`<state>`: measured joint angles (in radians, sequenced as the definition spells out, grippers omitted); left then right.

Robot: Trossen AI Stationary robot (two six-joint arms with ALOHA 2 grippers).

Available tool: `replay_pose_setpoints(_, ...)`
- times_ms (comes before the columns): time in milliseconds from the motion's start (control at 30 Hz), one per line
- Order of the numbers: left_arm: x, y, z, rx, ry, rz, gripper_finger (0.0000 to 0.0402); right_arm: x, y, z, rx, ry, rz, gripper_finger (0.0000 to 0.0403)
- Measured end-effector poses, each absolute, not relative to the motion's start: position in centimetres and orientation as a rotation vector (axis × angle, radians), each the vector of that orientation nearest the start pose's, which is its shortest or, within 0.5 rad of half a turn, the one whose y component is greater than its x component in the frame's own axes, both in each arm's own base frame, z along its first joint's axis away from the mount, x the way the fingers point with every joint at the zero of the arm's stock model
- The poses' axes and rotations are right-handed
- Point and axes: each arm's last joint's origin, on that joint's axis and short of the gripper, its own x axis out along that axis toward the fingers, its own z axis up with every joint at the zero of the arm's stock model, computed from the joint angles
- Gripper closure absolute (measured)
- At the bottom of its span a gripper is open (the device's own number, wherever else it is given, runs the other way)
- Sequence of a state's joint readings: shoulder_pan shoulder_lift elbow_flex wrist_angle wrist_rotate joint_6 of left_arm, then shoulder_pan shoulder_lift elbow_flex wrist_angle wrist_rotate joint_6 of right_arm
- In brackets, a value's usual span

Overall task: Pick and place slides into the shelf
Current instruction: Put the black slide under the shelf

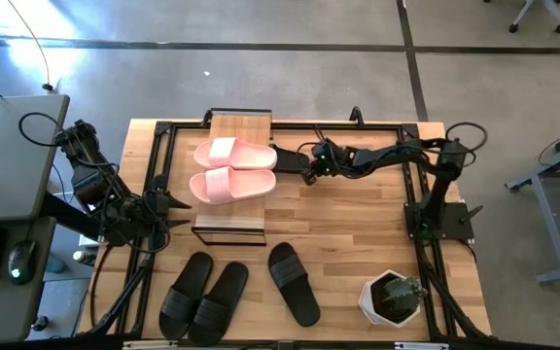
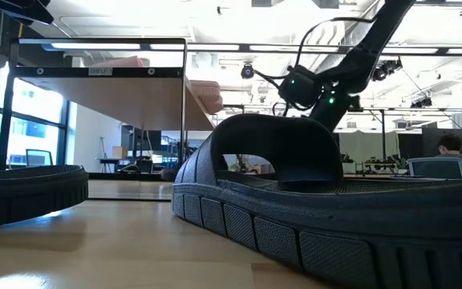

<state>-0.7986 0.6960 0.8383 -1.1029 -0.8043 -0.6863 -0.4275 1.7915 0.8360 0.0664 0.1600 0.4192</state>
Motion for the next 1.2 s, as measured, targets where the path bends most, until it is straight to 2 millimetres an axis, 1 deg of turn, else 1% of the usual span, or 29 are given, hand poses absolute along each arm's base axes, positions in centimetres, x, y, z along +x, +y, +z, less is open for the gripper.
replay_pose_setpoints(167,8.6,-5.8,29.5,0.029,0.615,0.225,0.0245,30.5,-14.3,11.9,0.509,0.695,-0.7,0.0403)
replay_pose_setpoints(533,8.6,-5.8,29.5,0.029,0.615,0.225,0.0245,31.3,-14.7,12.8,0.532,0.589,-0.622,0.0403)
replay_pose_setpoints(633,8.6,-5.8,29.5,0.029,0.615,0.225,0.0245,32.1,-15.0,13.1,0.535,0.574,-0.603,0.0403)
replay_pose_setpoints(833,8.6,-5.8,29.5,0.026,0.614,0.226,0.0245,34.6,-15.9,12.6,0.549,0.589,-0.553,0.0403)
replay_pose_setpoints(933,8.6,-5.8,29.5,0.026,0.614,0.226,0.0245,35.5,-16.3,12.7,0.534,0.589,-0.549,0.0403)
replay_pose_setpoints(1200,8.6,-5.8,29.5,0.027,0.614,0.225,0.0245,36.5,-16.8,14.2,0.522,0.544,-0.53,0.0403)
